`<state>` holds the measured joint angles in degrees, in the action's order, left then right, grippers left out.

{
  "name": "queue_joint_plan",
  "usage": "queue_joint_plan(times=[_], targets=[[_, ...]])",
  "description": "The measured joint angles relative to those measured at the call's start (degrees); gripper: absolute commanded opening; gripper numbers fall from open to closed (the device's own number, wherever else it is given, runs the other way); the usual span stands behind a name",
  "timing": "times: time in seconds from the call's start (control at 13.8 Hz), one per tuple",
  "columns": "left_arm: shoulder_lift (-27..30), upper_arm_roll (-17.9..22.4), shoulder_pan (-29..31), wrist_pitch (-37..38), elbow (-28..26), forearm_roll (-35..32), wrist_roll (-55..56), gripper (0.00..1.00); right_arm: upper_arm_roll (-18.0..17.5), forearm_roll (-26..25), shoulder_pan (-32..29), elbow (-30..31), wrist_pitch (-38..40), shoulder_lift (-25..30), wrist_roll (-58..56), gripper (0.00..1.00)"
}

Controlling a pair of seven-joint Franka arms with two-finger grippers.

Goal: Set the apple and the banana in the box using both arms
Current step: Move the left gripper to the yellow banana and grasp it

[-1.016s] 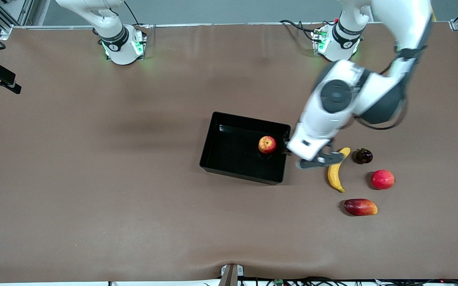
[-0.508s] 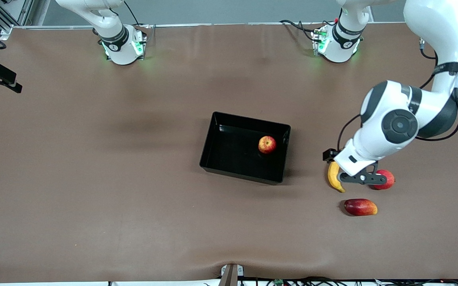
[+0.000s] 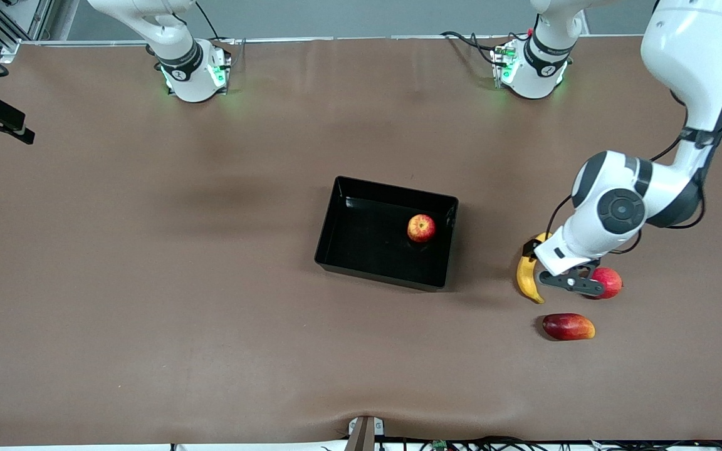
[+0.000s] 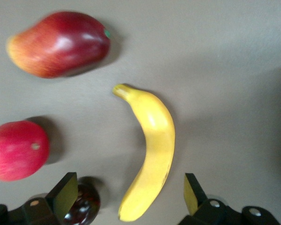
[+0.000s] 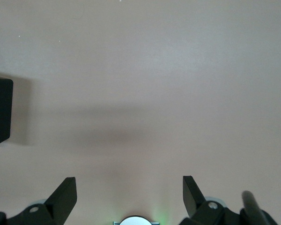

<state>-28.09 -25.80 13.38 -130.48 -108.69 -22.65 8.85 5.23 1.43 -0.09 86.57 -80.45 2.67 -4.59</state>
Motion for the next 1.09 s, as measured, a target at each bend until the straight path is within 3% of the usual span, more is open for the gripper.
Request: queue_joint_plan(times=[0.29,0.36,0.51,0.65,0.73,1.09], targets=[[-4.1,0.0,0.3,-7.6,-2.7,-1.2,-0.8,1.0,0.0,0.0,0.0,0.0,0.0,0.0,0.0,1.0],[-4.9,0.0,0.5,-9.2,-3.1,-1.2,-0.9,0.9,0.0,0.0,0.0,0.0,0.0,0.0,0.0,1.0],[-6.0,0.0,0.9,-11.4,-4.0,-1.3,-1.0,0.55,0.0,0.0,0.0,0.0,0.0,0.0,0.0,1.0],[-6.3,0.0,1.0,-11.8,-4.4,-1.6,-1.0,0.04,0.0,0.0,0.0,0.0,0.0,0.0,0.0,1.0],[-6.3,0.0,1.1,-11.8,-4.5,-1.7,-1.0,0.0,0.0,0.0,0.0,0.0,0.0,0.0,0.0,1.0],[-4.3,-1.1,1.3,-12.3,-4.4,-1.8,-0.7,0.0,0.0,0.0,0.0,0.0,0.1,0.0,0.0,1.0]])
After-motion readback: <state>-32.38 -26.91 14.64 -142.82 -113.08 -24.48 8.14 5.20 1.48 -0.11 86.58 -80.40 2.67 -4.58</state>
